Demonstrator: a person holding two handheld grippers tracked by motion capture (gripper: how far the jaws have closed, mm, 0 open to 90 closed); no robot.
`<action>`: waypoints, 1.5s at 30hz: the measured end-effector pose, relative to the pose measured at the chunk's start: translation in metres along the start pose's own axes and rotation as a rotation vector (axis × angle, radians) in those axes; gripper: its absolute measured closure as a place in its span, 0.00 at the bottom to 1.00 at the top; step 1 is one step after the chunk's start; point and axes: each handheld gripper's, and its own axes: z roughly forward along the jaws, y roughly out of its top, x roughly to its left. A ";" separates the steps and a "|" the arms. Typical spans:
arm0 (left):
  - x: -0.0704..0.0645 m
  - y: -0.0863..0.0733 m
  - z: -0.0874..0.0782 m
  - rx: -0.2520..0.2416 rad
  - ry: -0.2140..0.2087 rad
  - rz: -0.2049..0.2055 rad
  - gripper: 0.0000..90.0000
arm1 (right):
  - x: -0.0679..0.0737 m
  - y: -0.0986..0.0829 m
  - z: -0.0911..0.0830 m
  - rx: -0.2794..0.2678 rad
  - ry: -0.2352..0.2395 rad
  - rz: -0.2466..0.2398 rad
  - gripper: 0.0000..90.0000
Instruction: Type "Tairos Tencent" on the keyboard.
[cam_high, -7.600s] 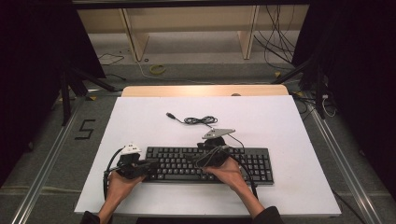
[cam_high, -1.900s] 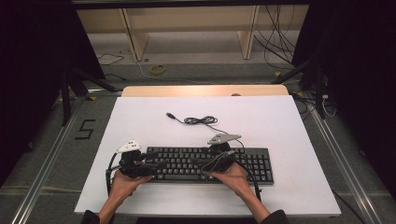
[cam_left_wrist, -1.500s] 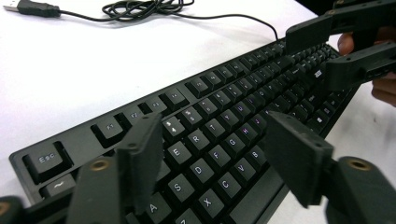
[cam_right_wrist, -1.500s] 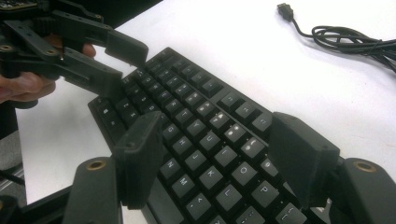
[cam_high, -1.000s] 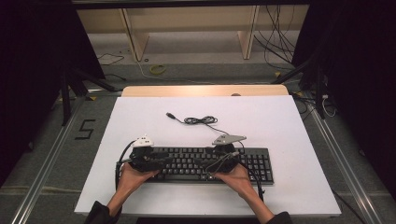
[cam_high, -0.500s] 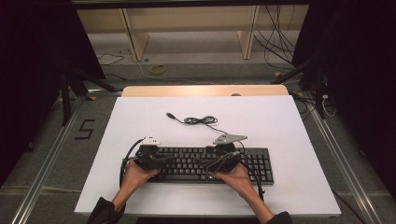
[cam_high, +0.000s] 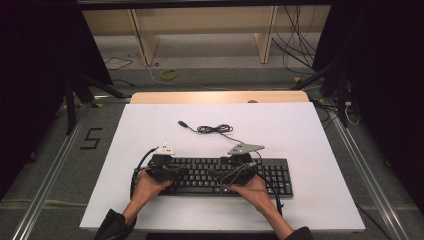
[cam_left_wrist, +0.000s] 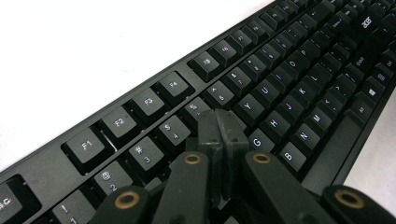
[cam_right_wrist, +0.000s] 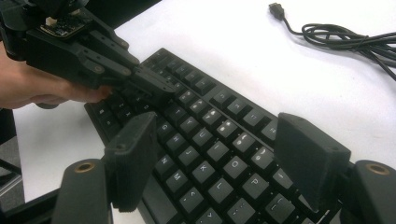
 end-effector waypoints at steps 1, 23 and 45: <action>-0.001 0.000 0.000 0.000 0.004 -0.002 0.99 | 0.000 0.000 0.000 0.000 -0.001 -0.002 0.35; -0.003 0.000 -0.010 -0.076 -0.018 -0.012 0.69 | -0.001 0.000 0.000 -0.003 -0.013 -0.011 0.38; -0.003 -0.004 -0.030 -0.199 -0.059 -0.057 0.35 | -0.006 -0.003 0.005 0.028 -0.054 -0.022 0.65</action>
